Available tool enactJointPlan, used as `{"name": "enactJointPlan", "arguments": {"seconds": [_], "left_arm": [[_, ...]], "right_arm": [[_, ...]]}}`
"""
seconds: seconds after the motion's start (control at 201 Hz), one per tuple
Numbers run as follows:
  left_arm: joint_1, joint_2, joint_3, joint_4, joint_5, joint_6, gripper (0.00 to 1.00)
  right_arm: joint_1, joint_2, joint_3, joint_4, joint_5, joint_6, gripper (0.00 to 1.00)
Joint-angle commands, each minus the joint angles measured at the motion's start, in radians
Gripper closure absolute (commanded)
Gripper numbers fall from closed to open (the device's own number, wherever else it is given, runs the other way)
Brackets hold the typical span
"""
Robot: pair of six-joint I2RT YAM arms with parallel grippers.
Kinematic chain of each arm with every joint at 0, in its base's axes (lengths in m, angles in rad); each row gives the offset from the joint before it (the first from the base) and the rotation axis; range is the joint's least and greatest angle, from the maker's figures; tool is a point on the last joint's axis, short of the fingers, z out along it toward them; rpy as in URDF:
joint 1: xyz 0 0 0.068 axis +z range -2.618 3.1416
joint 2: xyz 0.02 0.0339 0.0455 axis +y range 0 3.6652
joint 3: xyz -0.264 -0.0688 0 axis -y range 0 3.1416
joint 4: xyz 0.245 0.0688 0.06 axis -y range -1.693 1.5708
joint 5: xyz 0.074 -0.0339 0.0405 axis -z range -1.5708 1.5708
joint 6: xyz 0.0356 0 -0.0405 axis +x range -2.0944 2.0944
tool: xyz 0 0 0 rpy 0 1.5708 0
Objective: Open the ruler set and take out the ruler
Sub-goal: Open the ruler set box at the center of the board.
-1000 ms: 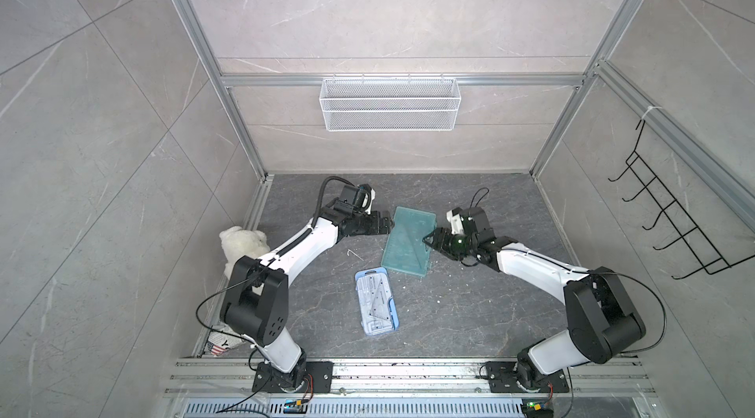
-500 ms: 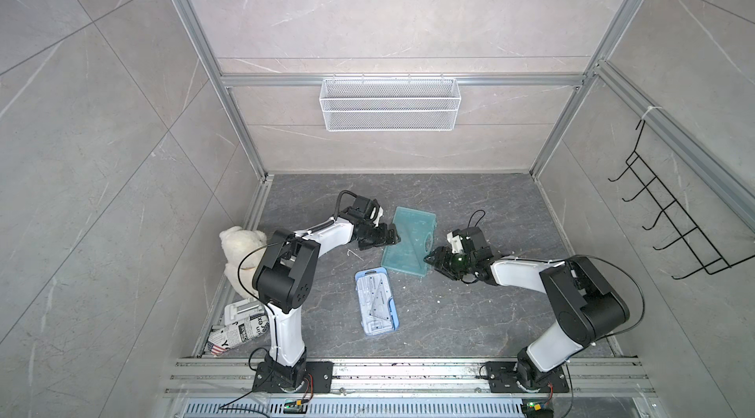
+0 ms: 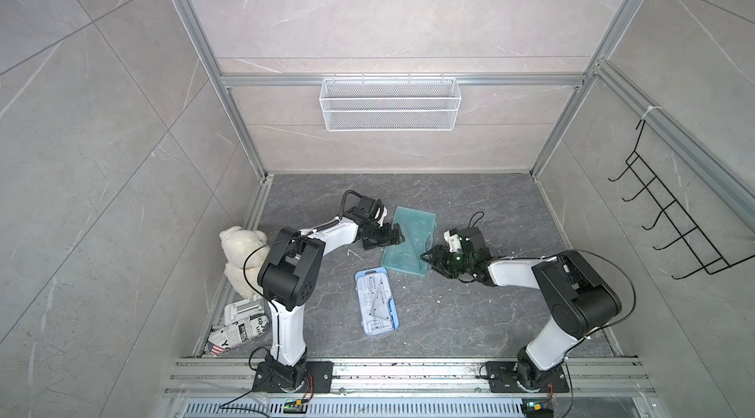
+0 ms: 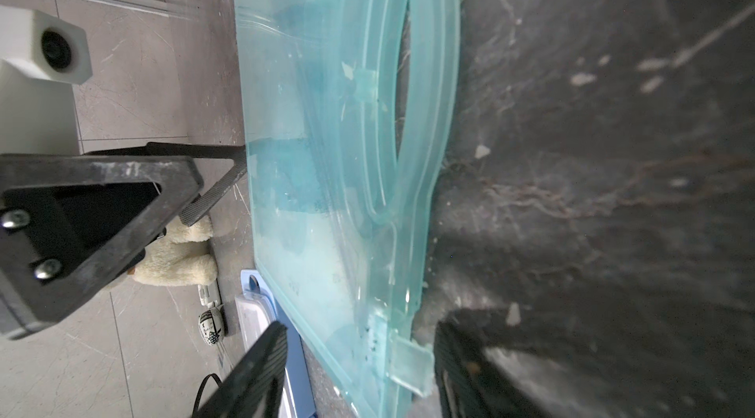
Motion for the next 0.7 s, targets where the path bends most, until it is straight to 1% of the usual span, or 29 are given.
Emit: {"name": "enactJointPlan", "arguments": {"seconds": [0.0, 0.363, 0.532, 0.692], "left_arm": [[-0.007, 0.011, 0.036, 0.009, 0.018, -0.014, 0.05], [-0.013, -0.007, 0.033, -0.005, 0.003, -0.009, 0.05], [-0.010, -0.096, 0.014, -0.001, -0.055, -0.009, 0.04], [0.011, -0.202, -0.004, 0.009, -0.117, -0.016, 0.02]], "right_arm": [[0.000, -0.032, -0.015, 0.000, -0.023, 0.015, 0.40], [0.005, -0.064, 0.028, -0.004, -0.045, 0.032, 0.40], [0.015, -0.066, 0.067, -0.038, -0.045, 0.020, 0.41], [0.021, -0.065, 0.104, -0.059, -0.044, 0.013, 0.40]]}}
